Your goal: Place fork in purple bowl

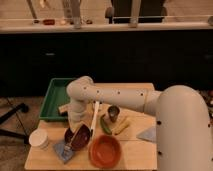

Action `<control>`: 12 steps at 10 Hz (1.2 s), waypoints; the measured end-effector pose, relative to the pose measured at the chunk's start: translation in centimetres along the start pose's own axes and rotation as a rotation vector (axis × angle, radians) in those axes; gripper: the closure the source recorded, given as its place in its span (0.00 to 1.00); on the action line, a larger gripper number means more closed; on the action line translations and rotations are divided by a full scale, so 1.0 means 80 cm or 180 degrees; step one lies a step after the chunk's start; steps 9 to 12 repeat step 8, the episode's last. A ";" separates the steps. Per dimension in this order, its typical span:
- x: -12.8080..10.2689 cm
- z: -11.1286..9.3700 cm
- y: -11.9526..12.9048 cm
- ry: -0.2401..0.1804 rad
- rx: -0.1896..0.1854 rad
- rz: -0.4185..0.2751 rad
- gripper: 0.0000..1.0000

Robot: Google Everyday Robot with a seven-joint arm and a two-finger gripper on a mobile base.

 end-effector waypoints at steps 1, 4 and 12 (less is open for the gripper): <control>0.000 -0.001 0.000 -0.0009 0.0006 0.0009 0.25; 0.002 -0.002 0.001 -0.0026 0.0011 0.0031 0.20; 0.004 -0.002 0.002 -0.0036 0.0008 0.0046 0.20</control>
